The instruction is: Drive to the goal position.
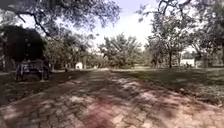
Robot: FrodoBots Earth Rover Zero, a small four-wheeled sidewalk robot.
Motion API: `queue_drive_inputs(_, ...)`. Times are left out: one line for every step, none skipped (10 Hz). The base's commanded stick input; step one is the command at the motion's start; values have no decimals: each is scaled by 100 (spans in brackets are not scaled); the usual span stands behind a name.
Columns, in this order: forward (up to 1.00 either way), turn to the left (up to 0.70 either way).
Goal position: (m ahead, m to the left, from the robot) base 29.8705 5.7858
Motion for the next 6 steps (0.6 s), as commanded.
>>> queue_drive_inputs(70,-35)
queue_drive_inputs(70,-35)
queue_drive_inputs(70,-35)
queue_drive_inputs(70,-7)
queue_drive_inputs(70,-2)
queue_drive_inputs(70,0)
